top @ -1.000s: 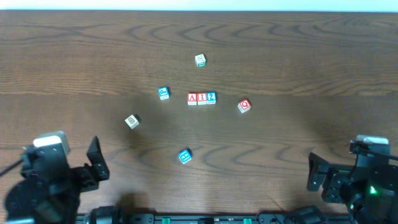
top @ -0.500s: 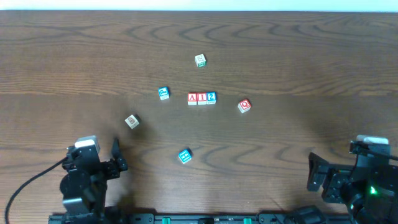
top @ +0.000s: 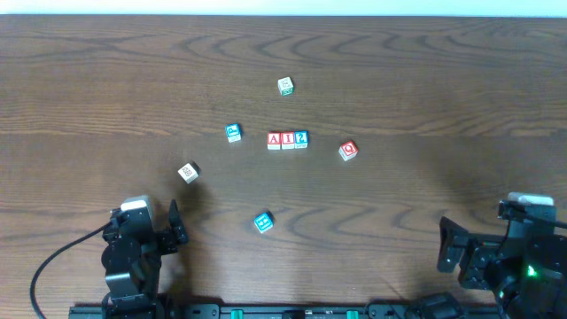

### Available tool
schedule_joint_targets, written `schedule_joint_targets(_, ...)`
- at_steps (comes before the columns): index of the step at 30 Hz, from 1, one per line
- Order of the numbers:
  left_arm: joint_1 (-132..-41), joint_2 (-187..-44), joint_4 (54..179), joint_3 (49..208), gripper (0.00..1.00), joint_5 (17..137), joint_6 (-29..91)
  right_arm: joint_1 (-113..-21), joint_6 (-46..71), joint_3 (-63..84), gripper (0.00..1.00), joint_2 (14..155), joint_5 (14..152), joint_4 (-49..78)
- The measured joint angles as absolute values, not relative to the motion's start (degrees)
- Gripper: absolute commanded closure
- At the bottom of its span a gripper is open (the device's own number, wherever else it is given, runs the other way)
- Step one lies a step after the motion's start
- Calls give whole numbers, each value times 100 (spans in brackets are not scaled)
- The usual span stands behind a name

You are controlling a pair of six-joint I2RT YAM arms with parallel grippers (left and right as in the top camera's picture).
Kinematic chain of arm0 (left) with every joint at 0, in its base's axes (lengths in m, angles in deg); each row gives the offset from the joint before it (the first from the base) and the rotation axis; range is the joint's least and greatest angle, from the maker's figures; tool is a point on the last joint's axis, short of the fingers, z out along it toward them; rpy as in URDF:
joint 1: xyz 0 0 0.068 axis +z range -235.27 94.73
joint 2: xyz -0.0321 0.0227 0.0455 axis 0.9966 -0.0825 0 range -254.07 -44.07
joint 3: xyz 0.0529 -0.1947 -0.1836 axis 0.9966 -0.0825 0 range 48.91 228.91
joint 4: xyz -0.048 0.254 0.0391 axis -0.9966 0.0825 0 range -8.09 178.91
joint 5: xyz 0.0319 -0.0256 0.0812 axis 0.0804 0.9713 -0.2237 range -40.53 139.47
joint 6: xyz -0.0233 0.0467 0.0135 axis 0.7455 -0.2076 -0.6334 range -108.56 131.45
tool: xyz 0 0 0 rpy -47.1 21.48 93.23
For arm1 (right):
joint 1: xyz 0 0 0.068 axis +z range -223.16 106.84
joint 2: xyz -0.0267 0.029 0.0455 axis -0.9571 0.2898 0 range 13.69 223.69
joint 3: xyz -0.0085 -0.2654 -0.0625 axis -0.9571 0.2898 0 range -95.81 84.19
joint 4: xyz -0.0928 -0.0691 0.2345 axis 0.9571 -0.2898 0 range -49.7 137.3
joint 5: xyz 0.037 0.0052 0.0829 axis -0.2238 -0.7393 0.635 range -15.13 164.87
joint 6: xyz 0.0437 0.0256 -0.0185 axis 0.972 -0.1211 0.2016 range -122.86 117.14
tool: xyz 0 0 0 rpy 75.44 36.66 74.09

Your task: Spell out Ai2

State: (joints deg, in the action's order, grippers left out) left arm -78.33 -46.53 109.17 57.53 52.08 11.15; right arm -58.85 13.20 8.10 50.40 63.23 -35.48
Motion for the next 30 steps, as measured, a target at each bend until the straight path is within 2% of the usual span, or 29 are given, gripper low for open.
schedule_joint_targets(30, -7872, -4491, 10906, 5753, 5, 5208, 1113, -5885, 1320, 810, 1, 5042, 6325, -3543)
